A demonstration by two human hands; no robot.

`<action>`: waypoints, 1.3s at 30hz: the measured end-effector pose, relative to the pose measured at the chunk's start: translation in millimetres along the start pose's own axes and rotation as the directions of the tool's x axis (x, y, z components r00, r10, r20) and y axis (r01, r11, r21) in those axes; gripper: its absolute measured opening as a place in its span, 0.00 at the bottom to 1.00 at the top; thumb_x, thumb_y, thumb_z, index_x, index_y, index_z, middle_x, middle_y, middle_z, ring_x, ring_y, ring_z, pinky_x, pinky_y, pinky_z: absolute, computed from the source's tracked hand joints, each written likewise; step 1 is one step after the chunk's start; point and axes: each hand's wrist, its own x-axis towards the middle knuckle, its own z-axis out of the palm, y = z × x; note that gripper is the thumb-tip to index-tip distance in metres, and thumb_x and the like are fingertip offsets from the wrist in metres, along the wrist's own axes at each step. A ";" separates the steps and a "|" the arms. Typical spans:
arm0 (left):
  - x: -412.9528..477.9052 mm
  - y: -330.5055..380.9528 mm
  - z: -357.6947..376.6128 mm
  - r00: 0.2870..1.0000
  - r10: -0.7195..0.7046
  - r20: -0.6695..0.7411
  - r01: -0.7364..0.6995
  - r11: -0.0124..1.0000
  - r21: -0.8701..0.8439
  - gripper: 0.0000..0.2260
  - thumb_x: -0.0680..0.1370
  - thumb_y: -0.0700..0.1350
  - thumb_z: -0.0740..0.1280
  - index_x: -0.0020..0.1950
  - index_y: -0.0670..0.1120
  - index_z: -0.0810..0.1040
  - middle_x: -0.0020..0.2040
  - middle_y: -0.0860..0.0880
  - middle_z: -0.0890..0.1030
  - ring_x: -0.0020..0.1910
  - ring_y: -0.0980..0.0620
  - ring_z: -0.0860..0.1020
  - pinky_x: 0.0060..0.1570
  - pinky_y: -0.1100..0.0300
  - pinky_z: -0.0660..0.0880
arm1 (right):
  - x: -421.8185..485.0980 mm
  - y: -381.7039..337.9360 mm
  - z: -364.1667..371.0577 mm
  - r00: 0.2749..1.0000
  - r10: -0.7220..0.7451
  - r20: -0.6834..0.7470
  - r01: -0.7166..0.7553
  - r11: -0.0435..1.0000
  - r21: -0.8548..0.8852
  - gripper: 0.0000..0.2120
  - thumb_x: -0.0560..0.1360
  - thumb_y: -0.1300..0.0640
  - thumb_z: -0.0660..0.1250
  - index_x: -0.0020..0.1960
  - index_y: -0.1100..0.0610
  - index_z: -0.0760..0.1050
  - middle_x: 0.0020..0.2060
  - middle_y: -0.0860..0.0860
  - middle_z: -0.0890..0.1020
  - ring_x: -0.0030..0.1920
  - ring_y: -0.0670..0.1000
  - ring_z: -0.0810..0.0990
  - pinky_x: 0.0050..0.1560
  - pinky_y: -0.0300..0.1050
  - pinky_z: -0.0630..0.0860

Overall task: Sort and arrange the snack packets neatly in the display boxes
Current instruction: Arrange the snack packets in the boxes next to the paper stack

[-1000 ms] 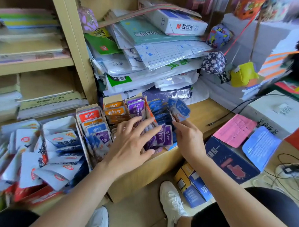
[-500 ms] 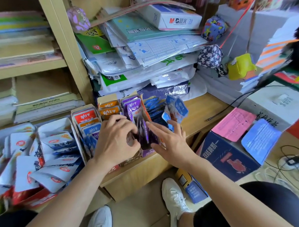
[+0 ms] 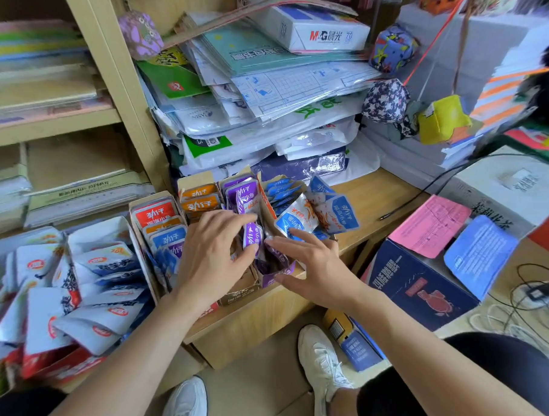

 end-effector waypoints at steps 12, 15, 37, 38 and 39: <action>-2.3 -5.9 1.5 1.000 0.003 -0.001 -0.003 1.000 0.031 0.19 0.77 0.56 0.70 0.64 0.48 0.80 0.58 0.52 0.79 0.60 0.52 0.75 0.60 0.53 0.73 | 10.9 -2.7 -1.0 0.906 0.202 -0.373 -0.167 0.978 0.124 0.14 0.77 0.53 0.71 0.62 0.55 0.78 0.44 0.49 0.84 0.43 0.51 0.80 0.46 0.52 0.79; -3.2 -6.8 1.3 1.000 0.011 -0.005 -0.011 1.000 0.025 0.19 0.76 0.56 0.70 0.63 0.47 0.81 0.57 0.52 0.79 0.60 0.52 0.75 0.59 0.53 0.74 | 11.4 -2.6 -4.5 0.859 0.279 -0.429 -0.217 0.958 0.189 0.15 0.77 0.55 0.72 0.62 0.56 0.76 0.40 0.44 0.82 0.39 0.47 0.79 0.45 0.48 0.78; -32.1 -44.4 -71.8 0.988 -0.154 -0.035 0.157 0.974 0.164 0.14 0.76 0.46 0.74 0.61 0.47 0.83 0.55 0.48 0.83 0.56 0.45 0.78 0.57 0.51 0.72 | 6.4 -49.6 -0.6 0.890 -0.148 -0.432 0.152 0.988 -0.024 0.15 0.74 0.55 0.73 0.60 0.57 0.80 0.56 0.50 0.81 0.55 0.52 0.77 0.55 0.46 0.76; -36.7 -50.9 -76.1 0.980 -0.197 -0.002 0.193 0.958 0.210 0.15 0.76 0.49 0.73 0.61 0.47 0.83 0.56 0.48 0.83 0.56 0.44 0.78 0.57 0.49 0.72 | 8.9 -56.0 4.7 0.891 -0.205 -0.405 0.211 0.977 -0.029 0.15 0.75 0.56 0.72 0.61 0.57 0.80 0.57 0.50 0.81 0.56 0.53 0.78 0.56 0.46 0.76; -40.7 -55.1 -79.8 0.972 -0.230 0.045 0.212 0.945 0.247 0.18 0.75 0.54 0.71 0.62 0.48 0.83 0.57 0.48 0.83 0.58 0.44 0.77 0.59 0.47 0.71 | 11.5 -61.9 10.7 0.893 -0.254 -0.372 0.263 0.964 -0.030 0.14 0.76 0.56 0.71 0.61 0.57 0.80 0.58 0.50 0.81 0.56 0.54 0.78 0.58 0.48 0.76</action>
